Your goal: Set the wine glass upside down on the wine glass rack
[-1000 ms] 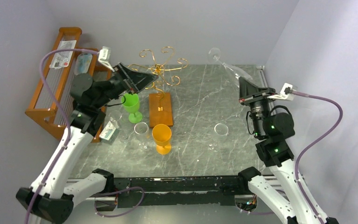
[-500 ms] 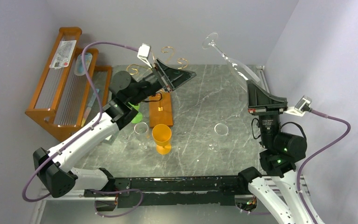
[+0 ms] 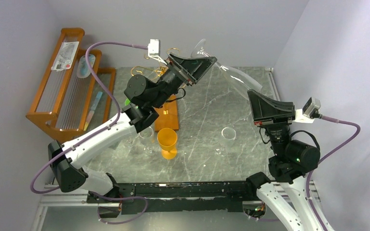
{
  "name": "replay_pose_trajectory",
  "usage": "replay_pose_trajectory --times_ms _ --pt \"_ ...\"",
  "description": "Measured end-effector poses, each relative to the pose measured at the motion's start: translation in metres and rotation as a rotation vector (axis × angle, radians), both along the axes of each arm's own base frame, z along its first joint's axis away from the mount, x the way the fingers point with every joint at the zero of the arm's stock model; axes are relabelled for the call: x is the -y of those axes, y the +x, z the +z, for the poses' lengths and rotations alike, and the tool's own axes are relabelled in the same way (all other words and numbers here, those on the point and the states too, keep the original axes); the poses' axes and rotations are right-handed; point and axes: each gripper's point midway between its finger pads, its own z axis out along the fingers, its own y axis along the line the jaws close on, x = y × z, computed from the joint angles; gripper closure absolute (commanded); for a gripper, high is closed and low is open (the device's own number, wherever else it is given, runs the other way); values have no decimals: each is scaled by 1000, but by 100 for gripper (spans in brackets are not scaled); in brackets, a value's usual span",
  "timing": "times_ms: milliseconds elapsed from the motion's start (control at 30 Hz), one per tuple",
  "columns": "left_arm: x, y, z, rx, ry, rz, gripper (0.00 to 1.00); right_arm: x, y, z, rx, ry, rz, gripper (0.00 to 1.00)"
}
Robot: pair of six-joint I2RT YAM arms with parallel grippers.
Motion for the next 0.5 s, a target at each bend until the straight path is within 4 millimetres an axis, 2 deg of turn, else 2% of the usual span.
replay_pose_trajectory --times_ms 167,367,433,500 --pt "2 4 11 -9 -52 32 26 -5 -10 7 51 -10 39 100" --pt "-2 -10 25 15 -162 81 37 -9 -16 9 74 -7 77 100" --pt "-4 -13 26 29 -188 98 46 -10 -18 9 80 -6 87 100" --pt "-6 -14 28 40 -205 114 61 -10 -19 9 82 -2 97 100"
